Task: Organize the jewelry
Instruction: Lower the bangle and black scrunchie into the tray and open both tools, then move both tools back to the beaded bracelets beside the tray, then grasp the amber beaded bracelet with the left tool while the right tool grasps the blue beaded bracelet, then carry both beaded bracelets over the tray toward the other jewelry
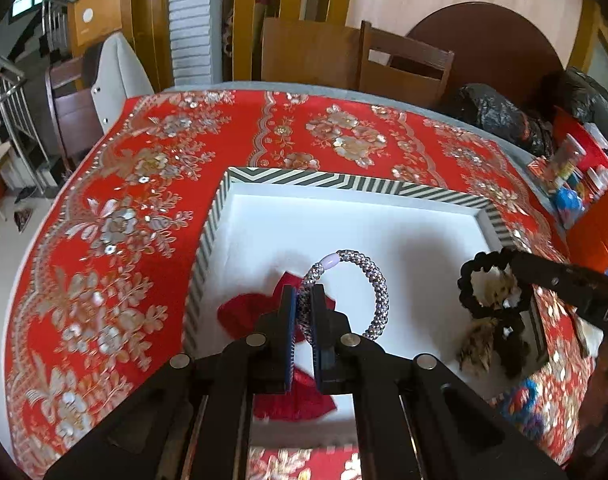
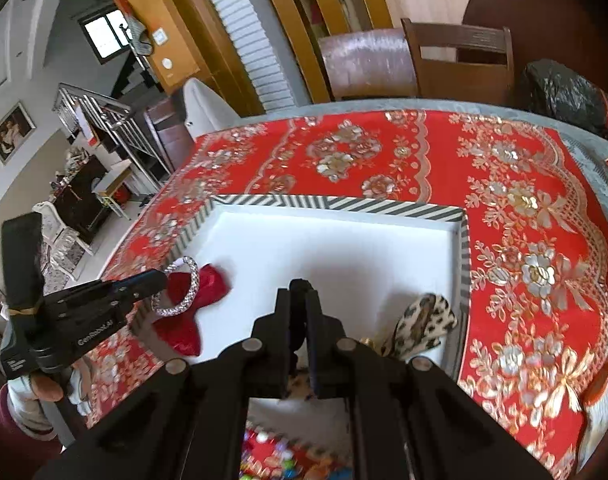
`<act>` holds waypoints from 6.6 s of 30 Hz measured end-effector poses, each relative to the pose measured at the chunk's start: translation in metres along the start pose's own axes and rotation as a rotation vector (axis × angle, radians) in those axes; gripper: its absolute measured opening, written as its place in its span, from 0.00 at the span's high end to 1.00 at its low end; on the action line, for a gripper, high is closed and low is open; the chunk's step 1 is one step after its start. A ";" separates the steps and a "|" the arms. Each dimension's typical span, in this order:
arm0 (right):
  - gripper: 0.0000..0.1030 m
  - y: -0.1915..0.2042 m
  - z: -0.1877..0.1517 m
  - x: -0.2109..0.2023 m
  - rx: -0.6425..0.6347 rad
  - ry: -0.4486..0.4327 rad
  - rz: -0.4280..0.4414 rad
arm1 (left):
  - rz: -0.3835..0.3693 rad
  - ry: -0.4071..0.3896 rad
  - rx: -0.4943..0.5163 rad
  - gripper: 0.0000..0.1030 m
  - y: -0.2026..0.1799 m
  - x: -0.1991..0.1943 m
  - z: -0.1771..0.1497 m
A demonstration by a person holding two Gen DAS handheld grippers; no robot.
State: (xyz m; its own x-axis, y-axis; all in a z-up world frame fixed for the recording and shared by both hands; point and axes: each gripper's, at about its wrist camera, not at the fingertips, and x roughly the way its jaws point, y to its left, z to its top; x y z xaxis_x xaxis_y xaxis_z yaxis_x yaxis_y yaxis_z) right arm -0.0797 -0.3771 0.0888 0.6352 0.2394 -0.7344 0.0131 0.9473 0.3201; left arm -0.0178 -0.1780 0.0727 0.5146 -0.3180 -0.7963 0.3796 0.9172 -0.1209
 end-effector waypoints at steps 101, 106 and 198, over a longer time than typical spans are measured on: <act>0.42 -0.039 -0.144 -0.093 0.045 0.081 -0.231 | -0.208 0.195 0.059 0.70 -0.046 -0.050 -0.128; 0.42 -0.049 -0.148 -0.085 0.057 0.105 -0.223 | -0.167 0.200 0.106 0.70 -0.061 -0.035 -0.133; 0.92 0.011 0.004 -0.037 -0.124 -0.018 -0.179 | -0.107 -0.015 0.084 0.92 -0.059 -0.033 -0.017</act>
State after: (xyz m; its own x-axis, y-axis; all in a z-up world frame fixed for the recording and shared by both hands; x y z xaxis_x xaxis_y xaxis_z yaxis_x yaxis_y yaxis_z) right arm -0.1001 -0.3759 0.1217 0.6450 0.0617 -0.7617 0.0329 0.9936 0.1083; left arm -0.0705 -0.2175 0.0963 0.4790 -0.4169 -0.7725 0.4957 0.8547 -0.1539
